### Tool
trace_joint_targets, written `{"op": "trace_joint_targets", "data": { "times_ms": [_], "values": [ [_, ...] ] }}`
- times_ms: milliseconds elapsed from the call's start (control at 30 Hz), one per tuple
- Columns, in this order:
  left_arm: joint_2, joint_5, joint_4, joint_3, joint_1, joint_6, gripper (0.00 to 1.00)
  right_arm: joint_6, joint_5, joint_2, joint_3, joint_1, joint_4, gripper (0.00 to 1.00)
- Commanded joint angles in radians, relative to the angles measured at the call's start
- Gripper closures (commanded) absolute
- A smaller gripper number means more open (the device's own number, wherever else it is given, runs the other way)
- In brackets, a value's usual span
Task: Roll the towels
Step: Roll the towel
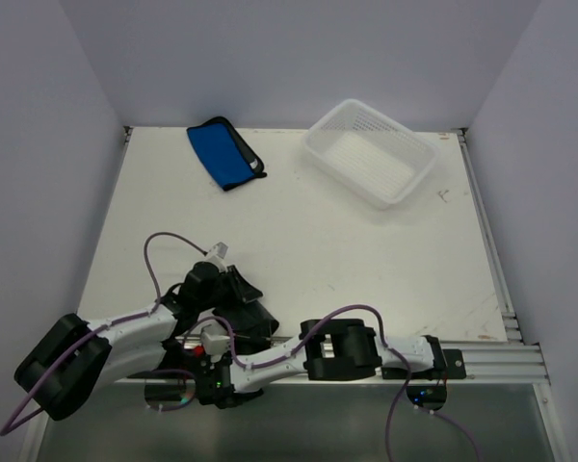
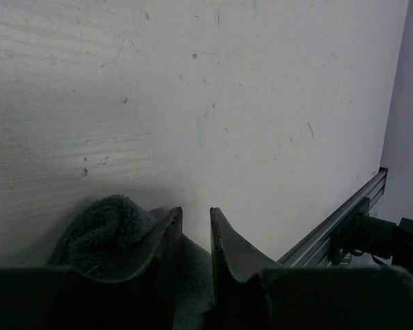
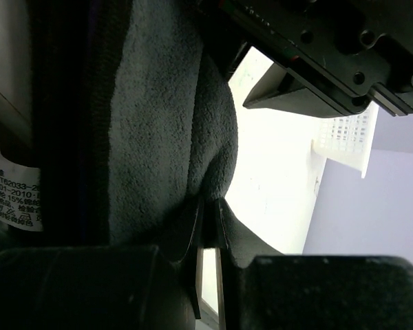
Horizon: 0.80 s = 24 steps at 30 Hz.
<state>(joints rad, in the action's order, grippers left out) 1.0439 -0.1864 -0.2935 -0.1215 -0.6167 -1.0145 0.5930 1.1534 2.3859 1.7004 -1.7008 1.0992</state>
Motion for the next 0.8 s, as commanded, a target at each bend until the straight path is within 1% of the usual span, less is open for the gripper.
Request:
{"op": "trace_joint_targets", "data": {
  "times_ms": [0, 67, 100, 167, 200, 300, 400, 567, 700, 767],
  "values": [
    [0.028, 0.045, -0.048, 0.068, -0.012, -0.033, 0.73, 0.041, -0.069, -0.053, -0.019, 0.021, -0.068, 0.97],
    [0.044, 0.048, -0.081, 0.091, -0.015, -0.047, 0.73, 0.044, -0.093, -0.085, -0.045, 0.023, -0.094, 0.91],
    [0.054, 0.054, -0.088, 0.095, -0.014, -0.047, 0.73, 0.045, -0.104, -0.099, -0.056, 0.023, -0.104, 0.83],
    [0.067, 0.07, -0.093, 0.095, -0.02, -0.042, 0.73, 0.056, -0.122, -0.135, -0.085, 0.023, -0.12, 0.75],
    [0.071, 0.074, -0.095, 0.095, -0.021, -0.039, 0.73, 0.062, -0.127, -0.148, -0.093, 0.023, -0.121, 0.68],
    [0.088, 0.09, -0.102, 0.092, -0.025, -0.036, 0.74, 0.097, -0.129, -0.192, -0.117, 0.023, -0.117, 0.58],
    [0.103, 0.108, -0.108, 0.092, -0.032, -0.038, 0.74, 0.12, -0.132, -0.25, -0.171, 0.023, -0.15, 0.51],
    [0.116, 0.128, -0.121, 0.089, -0.037, -0.038, 0.74, 0.168, -0.159, -0.313, -0.231, 0.024, -0.208, 0.49],
    [0.13, 0.136, -0.128, 0.089, -0.038, -0.033, 0.74, 0.217, -0.182, -0.414, -0.327, 0.024, -0.274, 0.49],
    [0.134, 0.136, -0.134, 0.088, -0.043, -0.032, 0.74, 0.24, -0.199, -0.456, -0.405, 0.024, -0.332, 0.49]
  ]
}}
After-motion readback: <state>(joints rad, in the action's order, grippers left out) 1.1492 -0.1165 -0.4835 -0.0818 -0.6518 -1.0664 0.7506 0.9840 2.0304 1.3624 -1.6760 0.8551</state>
